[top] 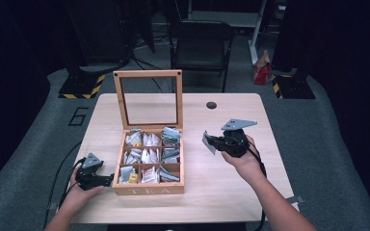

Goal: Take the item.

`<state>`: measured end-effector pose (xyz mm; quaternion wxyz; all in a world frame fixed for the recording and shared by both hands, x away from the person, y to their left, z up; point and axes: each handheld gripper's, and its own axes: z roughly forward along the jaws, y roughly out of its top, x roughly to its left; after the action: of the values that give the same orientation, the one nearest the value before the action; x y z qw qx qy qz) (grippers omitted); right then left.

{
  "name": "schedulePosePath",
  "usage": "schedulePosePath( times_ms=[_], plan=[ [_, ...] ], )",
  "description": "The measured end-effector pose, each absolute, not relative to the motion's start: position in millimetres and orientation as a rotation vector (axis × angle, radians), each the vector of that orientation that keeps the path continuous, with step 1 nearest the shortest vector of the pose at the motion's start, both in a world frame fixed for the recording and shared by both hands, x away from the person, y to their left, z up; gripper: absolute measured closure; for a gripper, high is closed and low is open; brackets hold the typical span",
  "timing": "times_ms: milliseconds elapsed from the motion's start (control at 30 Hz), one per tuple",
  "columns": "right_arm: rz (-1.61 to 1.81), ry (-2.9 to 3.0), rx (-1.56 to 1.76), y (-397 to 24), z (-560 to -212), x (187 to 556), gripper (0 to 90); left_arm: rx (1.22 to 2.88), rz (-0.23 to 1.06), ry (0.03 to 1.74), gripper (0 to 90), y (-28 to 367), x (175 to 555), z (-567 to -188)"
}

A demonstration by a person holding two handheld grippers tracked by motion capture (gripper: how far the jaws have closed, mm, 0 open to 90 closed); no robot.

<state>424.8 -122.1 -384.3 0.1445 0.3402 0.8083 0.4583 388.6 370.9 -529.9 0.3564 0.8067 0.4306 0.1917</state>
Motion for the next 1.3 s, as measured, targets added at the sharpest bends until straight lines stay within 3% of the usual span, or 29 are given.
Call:
schedulePosePath(
  times_ms=[1300],
  plan=[
    [1.208, 2.265, 1.119, -159, -443, 427, 89.8, 2.083, 0.496, 1.111, 13.9, 371, 389, -530]
  ],
)
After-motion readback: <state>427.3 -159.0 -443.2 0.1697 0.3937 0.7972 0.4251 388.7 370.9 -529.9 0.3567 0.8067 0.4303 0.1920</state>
